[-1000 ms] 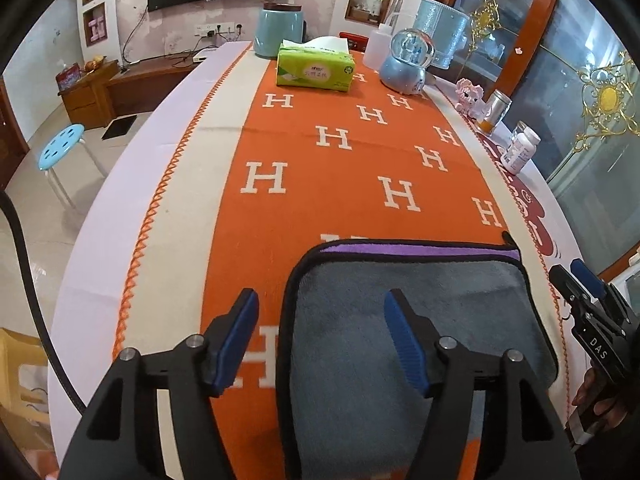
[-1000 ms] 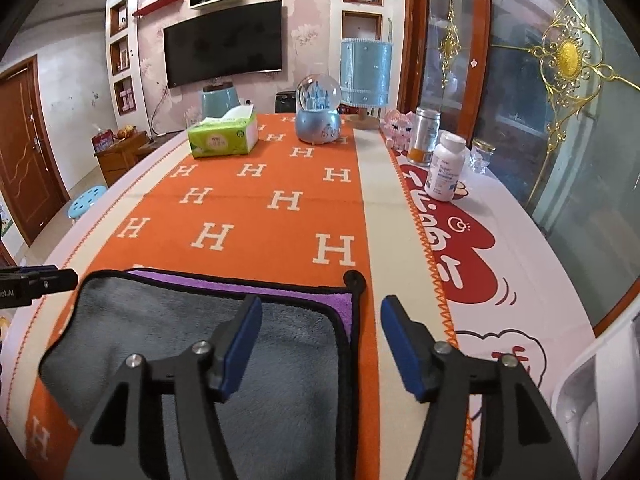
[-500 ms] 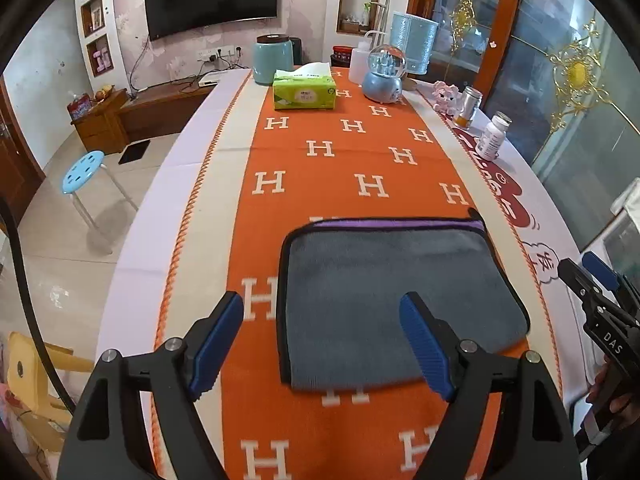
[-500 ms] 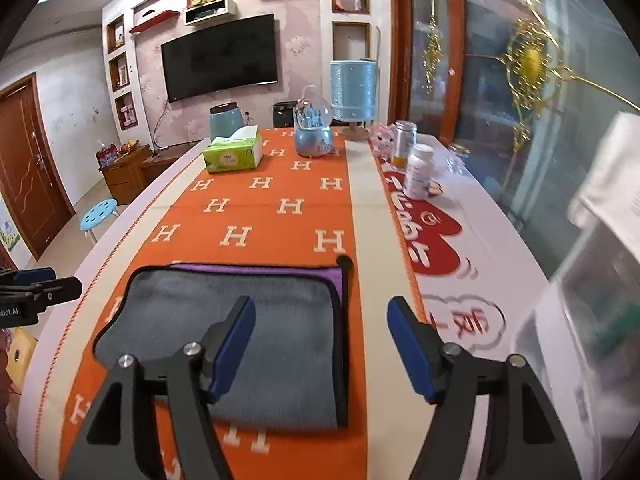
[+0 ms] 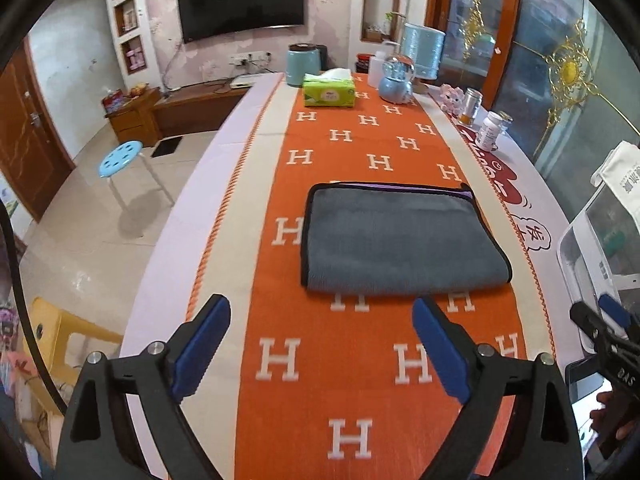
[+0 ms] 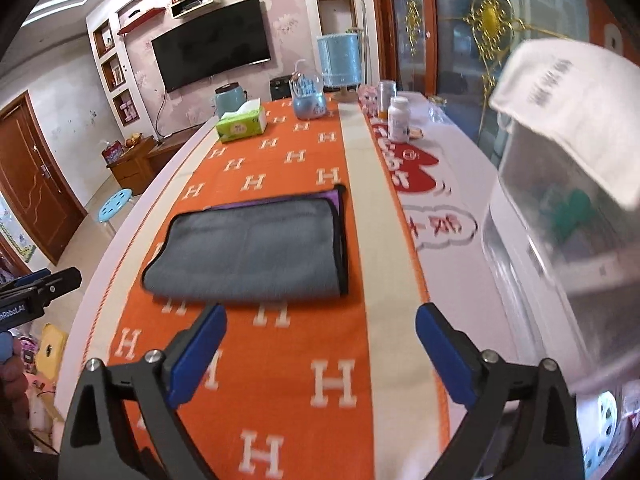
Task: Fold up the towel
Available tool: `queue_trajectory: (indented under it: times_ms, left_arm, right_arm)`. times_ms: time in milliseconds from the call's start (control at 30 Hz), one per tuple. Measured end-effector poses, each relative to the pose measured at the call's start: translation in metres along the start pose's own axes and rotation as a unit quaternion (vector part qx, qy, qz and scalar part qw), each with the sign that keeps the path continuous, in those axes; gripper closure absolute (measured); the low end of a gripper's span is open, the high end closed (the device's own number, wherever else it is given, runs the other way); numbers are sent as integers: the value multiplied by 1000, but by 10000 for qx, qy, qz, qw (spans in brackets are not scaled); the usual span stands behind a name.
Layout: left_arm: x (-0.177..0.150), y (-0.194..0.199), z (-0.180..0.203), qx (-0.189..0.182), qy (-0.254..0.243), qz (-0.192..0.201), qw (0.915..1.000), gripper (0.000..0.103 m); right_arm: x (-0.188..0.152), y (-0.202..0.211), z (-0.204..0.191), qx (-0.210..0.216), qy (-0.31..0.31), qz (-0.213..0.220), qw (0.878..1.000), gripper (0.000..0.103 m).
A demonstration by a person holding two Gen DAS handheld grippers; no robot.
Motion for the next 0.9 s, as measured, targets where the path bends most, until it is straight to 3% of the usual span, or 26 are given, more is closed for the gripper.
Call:
queue_trajectory:
  times_ms: [100, 467, 900]
  left_arm:
    - [-16, 22, 0, 37, 112, 53, 9999, 4]
    - [-59, 81, 12, -80, 169, -208, 9996, 4]
    - [-59, 120, 36, 48, -230, -2, 9997, 1]
  right_arm:
    - [-15, 14, -3, 81, -37, -154, 9998, 1]
    - [-56, 74, -12, 137, -139, -612, 9979, 0]
    - [-64, 125, -37, 191, -157, -775, 9967, 0]
Point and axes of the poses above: each gripper's, at about its wrist camera, not at the fingertips, and y roughly against the way its jaws point, z to its right, x to its top, the point moved 6 cm from there along -y, roughly the way its jaws point, and after that the axes turned 1 degree about z, right-handed, at the moved point
